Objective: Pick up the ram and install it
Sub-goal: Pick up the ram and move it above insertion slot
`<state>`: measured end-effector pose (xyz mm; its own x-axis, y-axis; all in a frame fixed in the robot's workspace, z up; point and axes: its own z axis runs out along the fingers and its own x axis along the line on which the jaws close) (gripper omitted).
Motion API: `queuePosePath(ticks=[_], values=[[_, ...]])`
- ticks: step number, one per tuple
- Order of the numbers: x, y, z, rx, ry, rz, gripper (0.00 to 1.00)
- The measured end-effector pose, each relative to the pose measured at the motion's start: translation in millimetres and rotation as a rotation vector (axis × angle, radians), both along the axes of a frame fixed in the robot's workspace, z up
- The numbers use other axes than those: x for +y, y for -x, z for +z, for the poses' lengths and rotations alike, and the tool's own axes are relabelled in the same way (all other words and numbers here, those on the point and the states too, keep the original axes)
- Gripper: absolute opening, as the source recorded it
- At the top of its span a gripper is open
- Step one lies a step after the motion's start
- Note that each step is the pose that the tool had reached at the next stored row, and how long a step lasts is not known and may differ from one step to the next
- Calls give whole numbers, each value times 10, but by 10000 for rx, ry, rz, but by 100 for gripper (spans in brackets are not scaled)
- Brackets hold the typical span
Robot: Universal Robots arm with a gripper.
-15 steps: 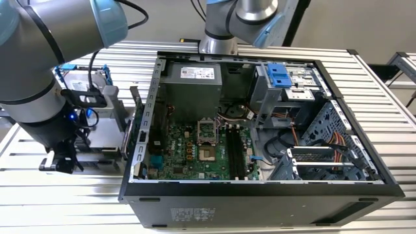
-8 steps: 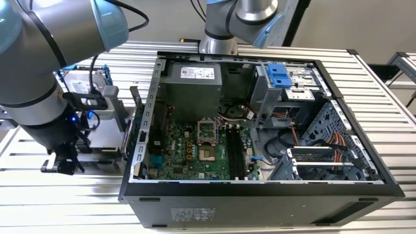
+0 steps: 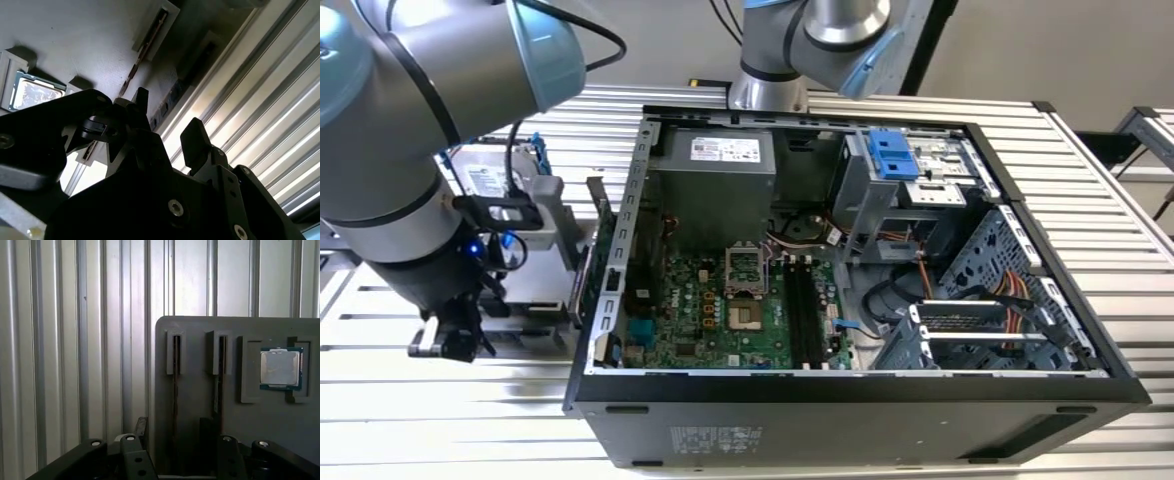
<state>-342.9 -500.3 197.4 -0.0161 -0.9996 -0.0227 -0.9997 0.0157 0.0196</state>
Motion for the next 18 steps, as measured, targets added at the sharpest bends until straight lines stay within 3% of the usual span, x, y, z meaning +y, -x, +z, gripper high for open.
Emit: queuePosePath(ticks=[18], values=[[0, 0, -87, 0, 0, -1, 100]])
